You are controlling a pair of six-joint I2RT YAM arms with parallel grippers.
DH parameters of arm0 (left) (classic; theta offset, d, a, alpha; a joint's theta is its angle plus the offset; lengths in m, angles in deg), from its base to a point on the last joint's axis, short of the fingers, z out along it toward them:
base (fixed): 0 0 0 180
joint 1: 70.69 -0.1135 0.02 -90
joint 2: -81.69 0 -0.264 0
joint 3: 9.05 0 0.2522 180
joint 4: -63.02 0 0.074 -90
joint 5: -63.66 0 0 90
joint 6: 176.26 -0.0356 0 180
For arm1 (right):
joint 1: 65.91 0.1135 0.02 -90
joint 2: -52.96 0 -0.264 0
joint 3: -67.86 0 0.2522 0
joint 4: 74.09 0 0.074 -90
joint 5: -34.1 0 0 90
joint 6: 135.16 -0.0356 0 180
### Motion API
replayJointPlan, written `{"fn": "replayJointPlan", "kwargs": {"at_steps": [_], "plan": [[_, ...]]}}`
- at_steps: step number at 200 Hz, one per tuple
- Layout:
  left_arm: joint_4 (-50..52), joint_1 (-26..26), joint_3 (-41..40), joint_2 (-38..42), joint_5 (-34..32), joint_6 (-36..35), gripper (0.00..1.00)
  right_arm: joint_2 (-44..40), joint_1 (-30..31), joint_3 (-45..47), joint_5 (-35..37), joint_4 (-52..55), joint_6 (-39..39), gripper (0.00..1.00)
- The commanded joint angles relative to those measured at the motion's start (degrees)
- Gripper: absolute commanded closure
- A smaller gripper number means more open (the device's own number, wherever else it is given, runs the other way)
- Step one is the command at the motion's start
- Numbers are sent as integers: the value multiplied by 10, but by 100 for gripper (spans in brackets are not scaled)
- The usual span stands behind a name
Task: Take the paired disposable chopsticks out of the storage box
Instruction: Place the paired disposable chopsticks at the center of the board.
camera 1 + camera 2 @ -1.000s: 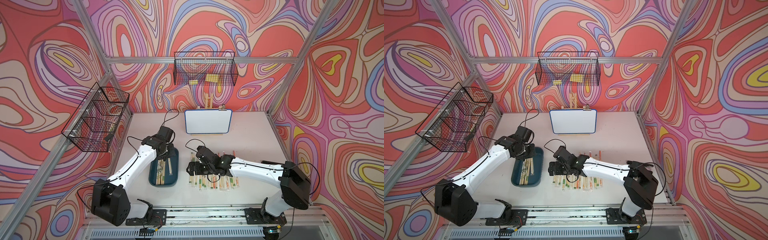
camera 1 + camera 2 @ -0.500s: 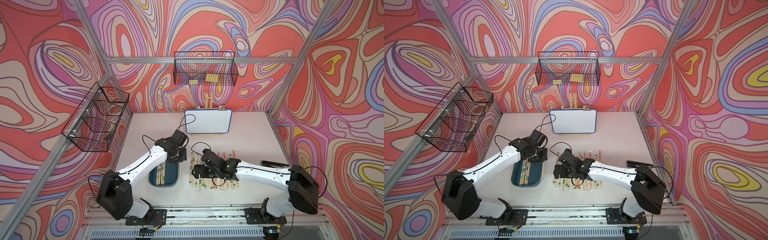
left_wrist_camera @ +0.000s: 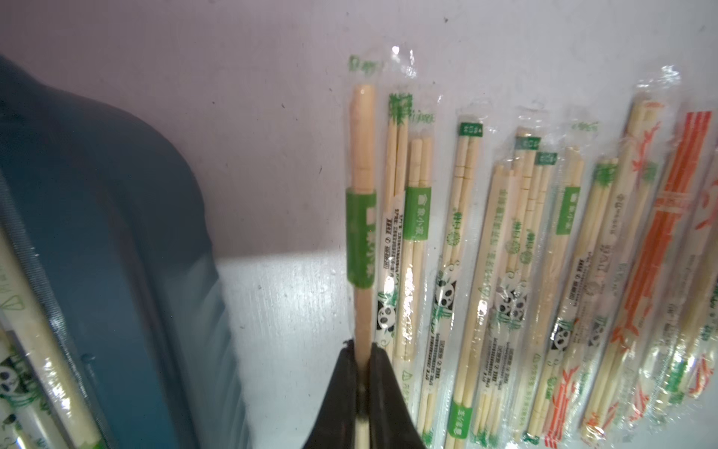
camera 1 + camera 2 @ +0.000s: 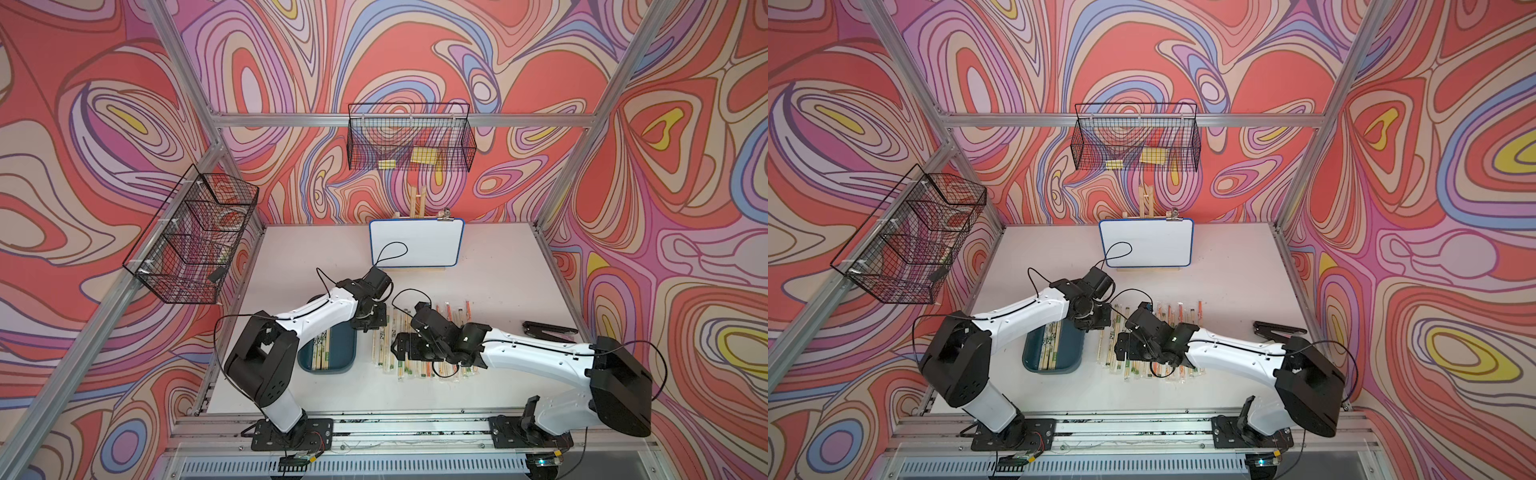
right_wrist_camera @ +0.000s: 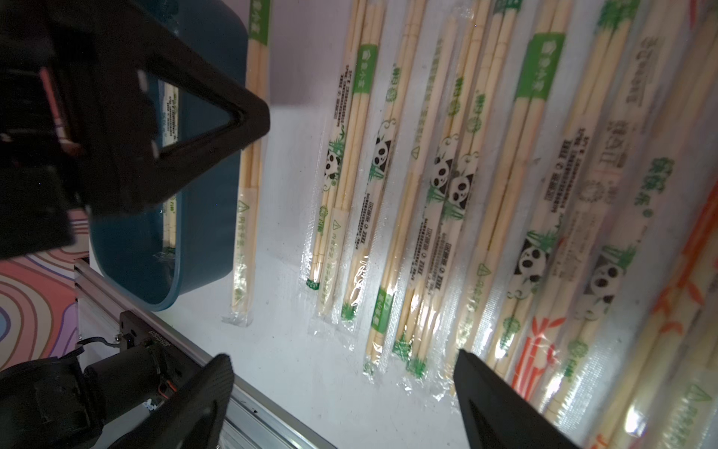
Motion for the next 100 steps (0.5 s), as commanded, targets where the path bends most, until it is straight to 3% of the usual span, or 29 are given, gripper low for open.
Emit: {"fn": "replayJointPlan", "kwargs": {"at_steps": [1,100], "plan": [[-18,2,-9,-17,4,-3,99,-2,-1,0,9,-2,-1,6],[-35,3,-5,-69,7,-19,93,1,0,1,9,-2,-3,6]]}}
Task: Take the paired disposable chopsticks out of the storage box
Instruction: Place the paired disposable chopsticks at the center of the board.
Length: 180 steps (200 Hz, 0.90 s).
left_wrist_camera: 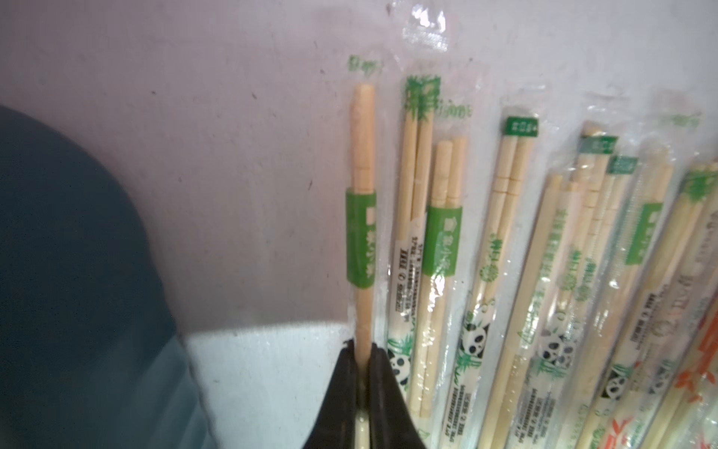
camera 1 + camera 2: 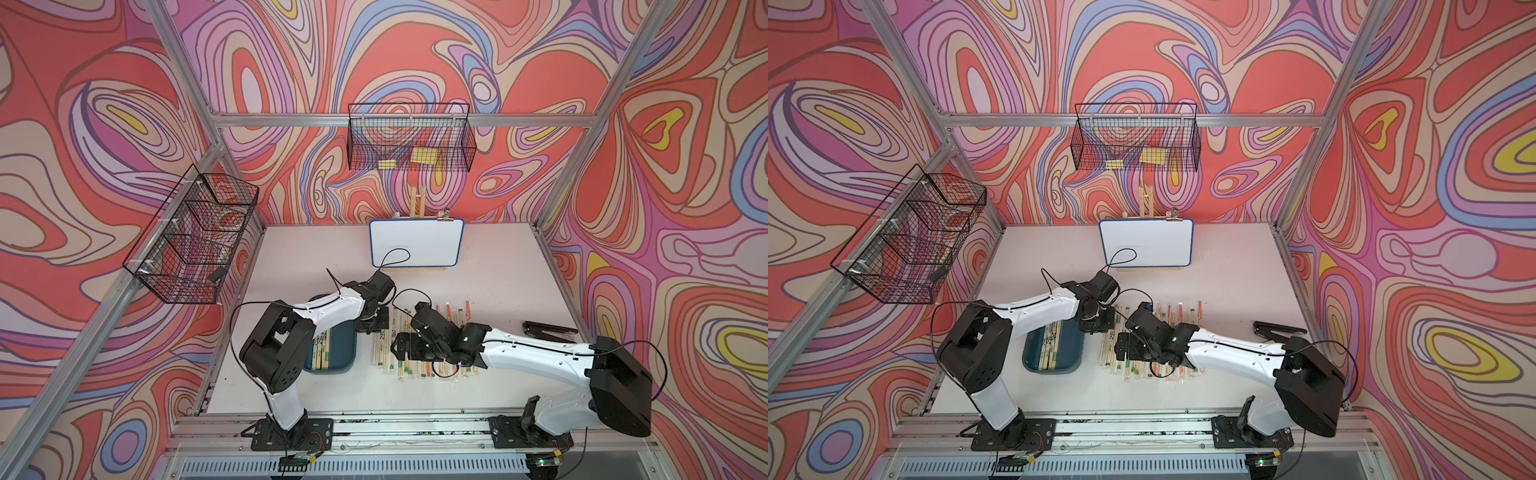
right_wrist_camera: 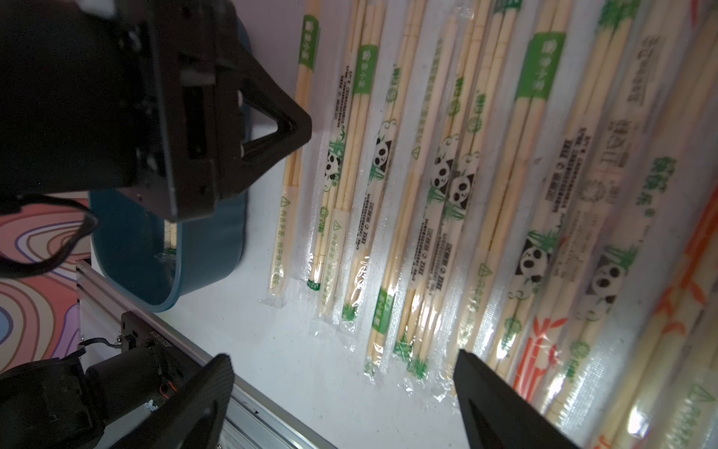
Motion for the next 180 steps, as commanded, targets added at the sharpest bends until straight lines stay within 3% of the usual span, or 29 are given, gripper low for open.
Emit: {"fn": "replayJointPlan", "kwargs": {"at_steps": [1,66,142,180], "plan": [[-6,2,-3,-13,4,-10,93,1,0,1,9,1,-1,6],[7,2,8,0,1,-13,70,4,-1,-1,7,-1,-3,6],[70,0,53,76,-47,-22,52,6,-1,-3,6,-1,-1,6],[109,-29,62,122,-76,-27,47,18,-1,-14,4,4,4,6]]}}
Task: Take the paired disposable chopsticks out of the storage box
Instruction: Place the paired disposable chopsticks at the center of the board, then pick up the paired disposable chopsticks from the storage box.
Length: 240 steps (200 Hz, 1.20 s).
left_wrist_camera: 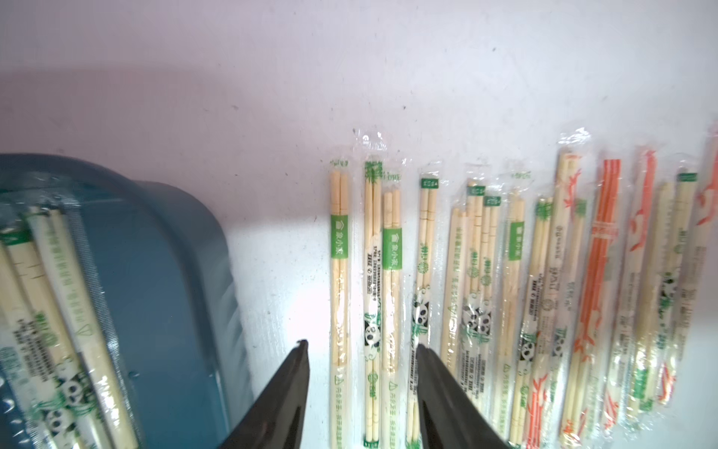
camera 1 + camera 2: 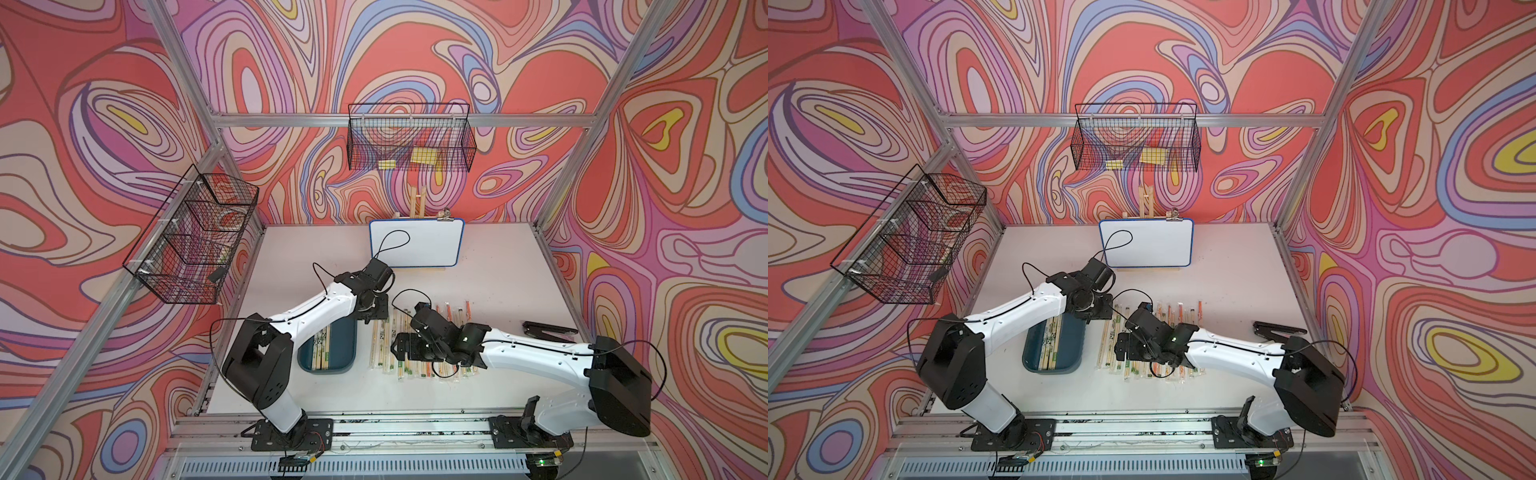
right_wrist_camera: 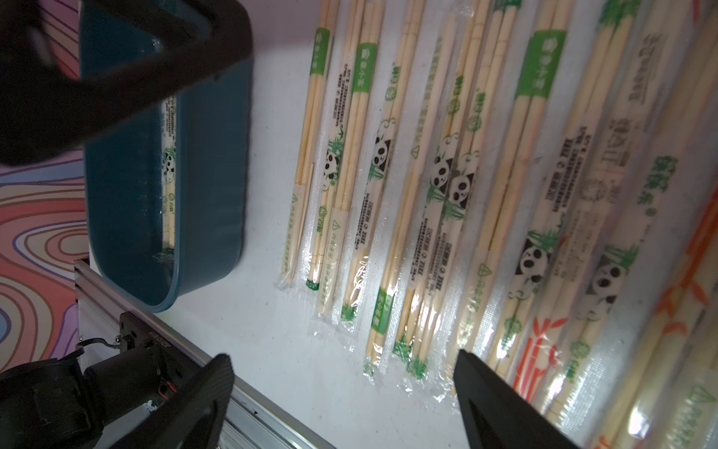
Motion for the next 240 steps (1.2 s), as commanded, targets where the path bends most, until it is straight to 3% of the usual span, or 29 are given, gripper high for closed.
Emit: {"fn": "replayJointPlan", "kwargs": {"at_steps": [1,37,100,156,240], "plan": [[55,-24,6,34,-36,-9,47,13,-1,-14,4,3,3,6],[82,-86,-29,90,-47,-7,46,42,-1,-42,-3,6,11,6],[91,-154,-115,142,-62,-18,56,97,-1,-92,-18,-2,19,6],[41,-158,-176,116,-45,-5,57,113,-1,-103,-25,0,22,6],[-3,-158,-190,69,-30,3,58,112,0,-98,-27,-3,26,6]]}}
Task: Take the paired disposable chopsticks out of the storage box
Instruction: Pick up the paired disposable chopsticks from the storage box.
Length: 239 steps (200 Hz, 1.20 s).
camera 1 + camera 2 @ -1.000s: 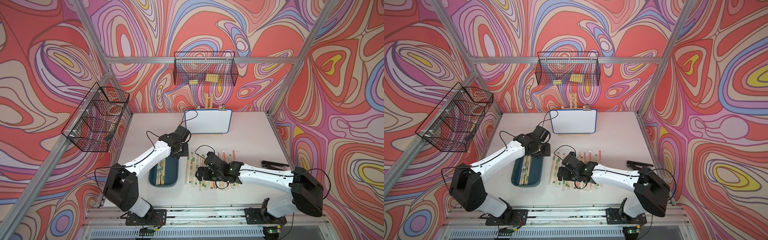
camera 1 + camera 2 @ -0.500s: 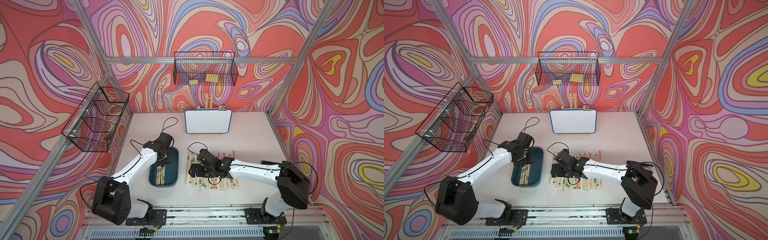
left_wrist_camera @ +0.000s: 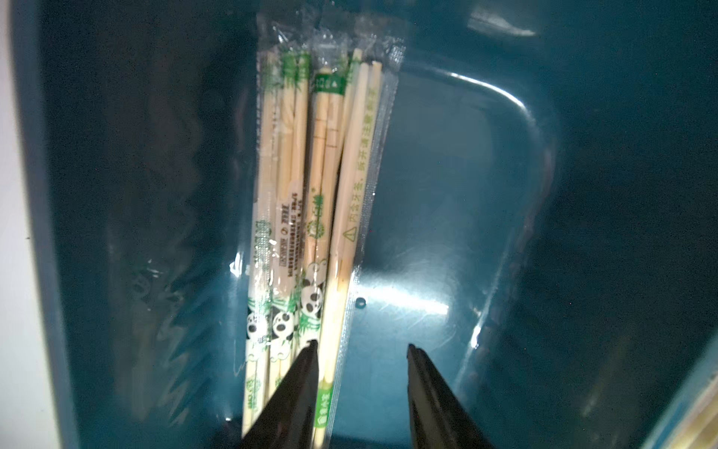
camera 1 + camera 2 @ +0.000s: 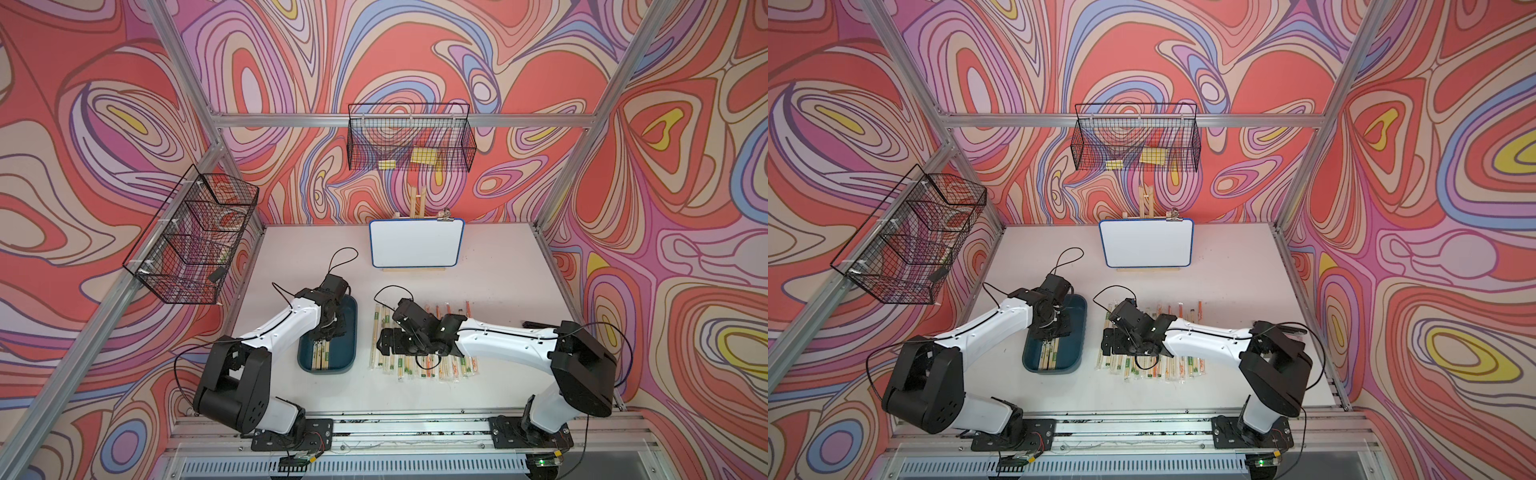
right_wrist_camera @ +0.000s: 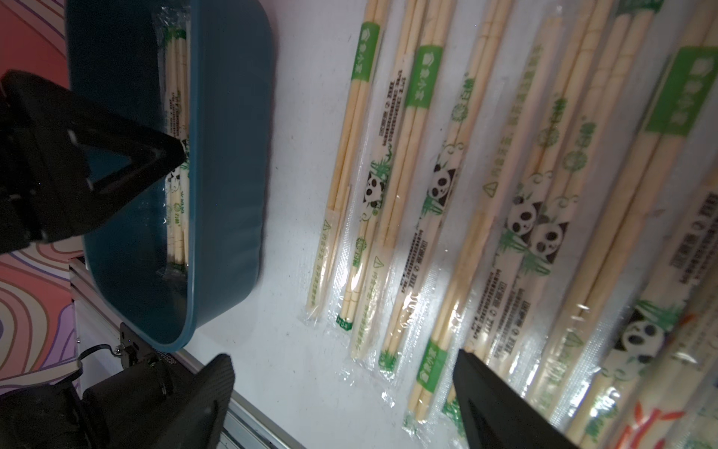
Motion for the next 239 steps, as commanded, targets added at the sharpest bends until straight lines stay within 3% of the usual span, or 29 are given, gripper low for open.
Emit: {"fn": "replayJointPlan", "kwargs": {"at_steps": [1,239], "plan": [[-16,-2,-6,-14,4,5,59,5,-1,-6,-1,-1,10,6],[-9,-4,-9,-86,-27,26,61,-2,-1,-1,0,0,18,6]]}}
